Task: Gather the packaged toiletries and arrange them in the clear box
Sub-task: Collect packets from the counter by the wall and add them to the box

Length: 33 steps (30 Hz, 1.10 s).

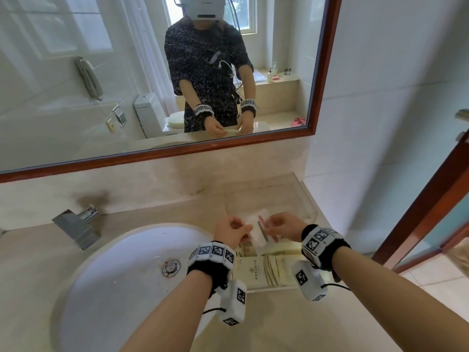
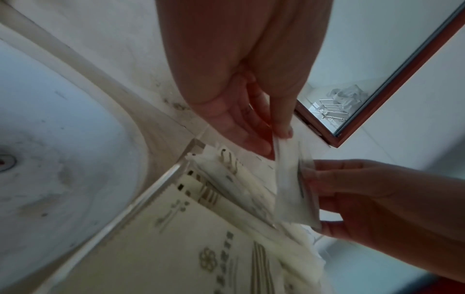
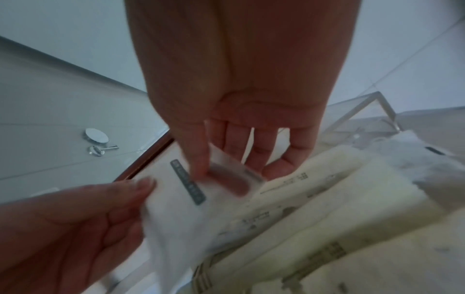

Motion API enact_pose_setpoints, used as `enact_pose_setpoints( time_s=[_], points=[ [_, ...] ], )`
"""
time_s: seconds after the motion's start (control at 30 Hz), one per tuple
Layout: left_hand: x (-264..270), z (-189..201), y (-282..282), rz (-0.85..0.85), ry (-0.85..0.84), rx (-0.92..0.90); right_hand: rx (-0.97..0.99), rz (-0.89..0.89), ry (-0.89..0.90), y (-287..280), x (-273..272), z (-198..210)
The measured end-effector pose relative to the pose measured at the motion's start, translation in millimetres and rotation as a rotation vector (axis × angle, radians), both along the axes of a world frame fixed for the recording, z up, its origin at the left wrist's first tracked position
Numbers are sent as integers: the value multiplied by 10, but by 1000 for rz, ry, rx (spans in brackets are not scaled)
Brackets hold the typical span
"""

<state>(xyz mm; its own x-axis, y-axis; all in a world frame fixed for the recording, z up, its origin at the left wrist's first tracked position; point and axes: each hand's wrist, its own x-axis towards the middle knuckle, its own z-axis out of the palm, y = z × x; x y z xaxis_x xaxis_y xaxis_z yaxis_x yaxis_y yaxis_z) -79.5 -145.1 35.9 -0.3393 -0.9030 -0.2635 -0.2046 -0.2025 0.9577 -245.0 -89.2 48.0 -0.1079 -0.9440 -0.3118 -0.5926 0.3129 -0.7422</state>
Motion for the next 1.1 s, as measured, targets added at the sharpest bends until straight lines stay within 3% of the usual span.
enact_pose_setpoints(
  time_s=[0.17,0.33,0.63,0.9,1.1],
  points=[
    [-60,-84,190,-197,-116,20,-3,-43,124,80,-137,-50],
    [-71,-186,328,-416,-468,-301,211,11,364,243,-278,-113],
    [-24,-244,409,-547,-605,-392,354,64,573,337,-165,-220],
    [64,-302,415,-521,-600,-404,263,-75,401,395,-193,-183],
    [161,-227,331,-435,-707,-483,195,-93,323,405,-162,-138]
  ],
)
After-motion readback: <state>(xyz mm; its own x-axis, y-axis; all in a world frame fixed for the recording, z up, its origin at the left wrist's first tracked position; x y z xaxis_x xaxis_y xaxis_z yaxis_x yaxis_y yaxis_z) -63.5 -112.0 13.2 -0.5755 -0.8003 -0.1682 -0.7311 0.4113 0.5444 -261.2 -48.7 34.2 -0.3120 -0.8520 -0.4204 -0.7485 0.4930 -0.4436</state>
